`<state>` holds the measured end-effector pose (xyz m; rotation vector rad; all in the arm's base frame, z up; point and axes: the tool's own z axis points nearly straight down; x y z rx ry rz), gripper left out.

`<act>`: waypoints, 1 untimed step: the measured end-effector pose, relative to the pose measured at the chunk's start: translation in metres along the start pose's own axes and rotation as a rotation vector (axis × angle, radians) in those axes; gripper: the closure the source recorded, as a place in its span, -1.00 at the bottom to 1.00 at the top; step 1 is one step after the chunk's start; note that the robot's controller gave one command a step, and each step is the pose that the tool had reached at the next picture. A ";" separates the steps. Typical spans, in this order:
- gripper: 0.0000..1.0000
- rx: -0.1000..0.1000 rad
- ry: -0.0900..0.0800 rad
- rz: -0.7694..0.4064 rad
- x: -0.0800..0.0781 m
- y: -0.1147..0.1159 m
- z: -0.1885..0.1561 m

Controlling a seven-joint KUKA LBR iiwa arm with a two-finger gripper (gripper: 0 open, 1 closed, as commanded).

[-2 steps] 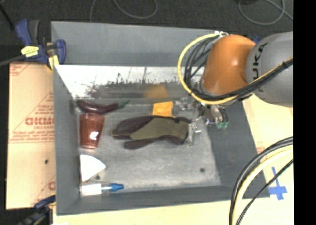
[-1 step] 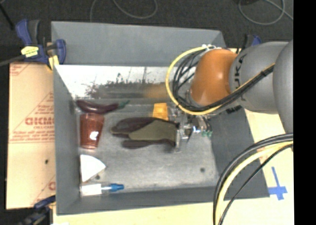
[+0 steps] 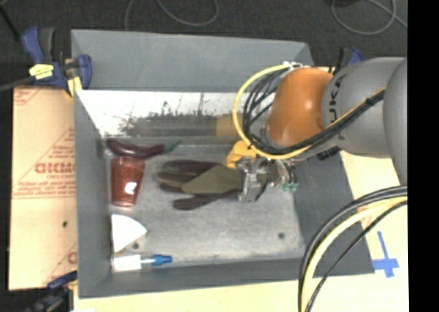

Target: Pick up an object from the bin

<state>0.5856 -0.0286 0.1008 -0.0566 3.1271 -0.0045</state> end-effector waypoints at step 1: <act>1.00 0.000 0.001 -0.001 0.000 0.000 0.000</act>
Offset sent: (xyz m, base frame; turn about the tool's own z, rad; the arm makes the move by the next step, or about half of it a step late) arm 0.0001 0.0001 0.0766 0.0000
